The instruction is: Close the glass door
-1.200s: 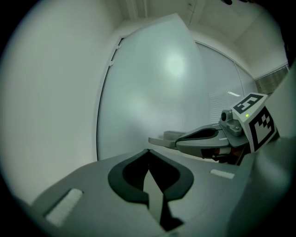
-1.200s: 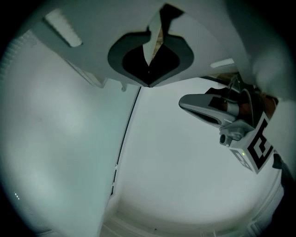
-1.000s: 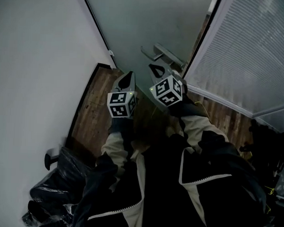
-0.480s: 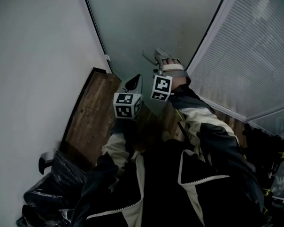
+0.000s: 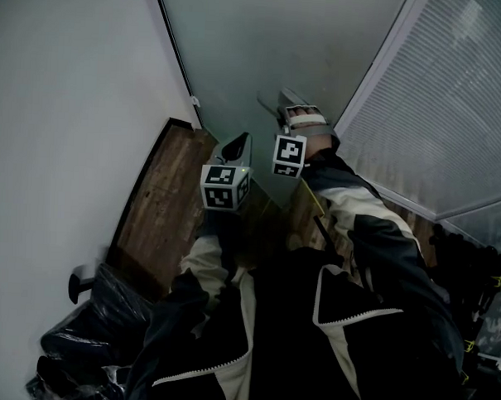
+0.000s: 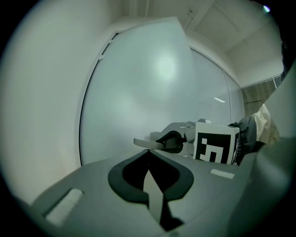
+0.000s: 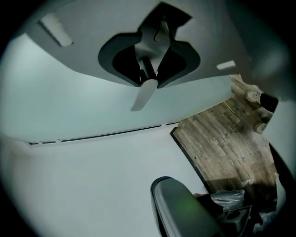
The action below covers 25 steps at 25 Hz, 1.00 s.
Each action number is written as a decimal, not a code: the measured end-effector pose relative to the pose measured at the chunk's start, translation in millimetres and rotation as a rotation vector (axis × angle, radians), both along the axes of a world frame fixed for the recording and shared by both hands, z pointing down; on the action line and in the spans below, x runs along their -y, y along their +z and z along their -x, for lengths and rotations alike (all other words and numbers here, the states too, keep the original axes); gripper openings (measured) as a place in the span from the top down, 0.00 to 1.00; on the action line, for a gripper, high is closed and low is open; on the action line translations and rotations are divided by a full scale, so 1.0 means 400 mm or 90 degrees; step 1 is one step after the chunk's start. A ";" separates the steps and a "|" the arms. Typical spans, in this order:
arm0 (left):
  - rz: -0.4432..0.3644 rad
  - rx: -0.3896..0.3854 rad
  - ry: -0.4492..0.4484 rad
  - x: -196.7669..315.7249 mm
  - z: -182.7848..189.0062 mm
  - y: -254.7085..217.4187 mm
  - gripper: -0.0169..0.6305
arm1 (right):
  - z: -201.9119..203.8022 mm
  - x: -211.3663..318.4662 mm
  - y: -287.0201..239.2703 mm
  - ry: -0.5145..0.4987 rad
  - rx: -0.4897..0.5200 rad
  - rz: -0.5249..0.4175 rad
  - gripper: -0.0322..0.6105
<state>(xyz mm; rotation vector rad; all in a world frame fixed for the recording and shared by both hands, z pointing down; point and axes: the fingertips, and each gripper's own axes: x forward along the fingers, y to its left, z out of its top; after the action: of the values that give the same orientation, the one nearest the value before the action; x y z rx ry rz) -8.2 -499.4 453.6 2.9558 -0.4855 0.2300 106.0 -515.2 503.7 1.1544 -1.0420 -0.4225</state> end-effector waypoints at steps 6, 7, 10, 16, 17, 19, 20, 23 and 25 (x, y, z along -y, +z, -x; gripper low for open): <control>-0.007 0.003 -0.001 0.003 -0.022 -0.003 0.98 | -0.038 0.010 0.003 -0.008 -0.006 0.004 0.76; -0.010 0.004 -0.001 0.002 -0.030 -0.003 0.98 | -0.049 0.009 0.004 -0.008 -0.009 0.005 0.75; -0.014 0.007 -0.001 -0.002 -0.054 -0.010 0.98 | -0.089 0.007 0.004 -0.006 -0.013 0.009 0.75; -0.023 0.010 -0.004 0.006 -0.125 -0.017 0.98 | -0.190 0.008 0.012 0.000 -0.013 0.018 0.75; -0.025 0.010 -0.004 0.007 -0.138 -0.022 0.98 | -0.208 0.010 0.012 0.002 -0.013 0.019 0.75; -0.028 0.005 -0.005 0.009 -0.163 -0.035 0.98 | -0.244 0.013 0.010 0.008 -0.014 0.021 0.75; -0.029 0.005 -0.004 0.008 -0.175 -0.037 0.98 | -0.262 0.013 0.010 0.010 -0.014 0.023 0.75; -0.024 0.014 -0.006 0.006 -0.209 -0.029 0.98 | -0.319 0.014 0.011 0.014 -0.021 0.029 0.75; -0.024 0.014 -0.007 0.008 -0.236 -0.033 0.98 | -0.360 0.021 0.007 0.013 -0.033 0.036 0.75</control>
<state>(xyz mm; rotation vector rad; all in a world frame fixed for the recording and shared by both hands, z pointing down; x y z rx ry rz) 86.3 -502.5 440.5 2.9888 -0.5151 0.2551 250.1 -523.7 506.6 1.0977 -0.9906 -0.4021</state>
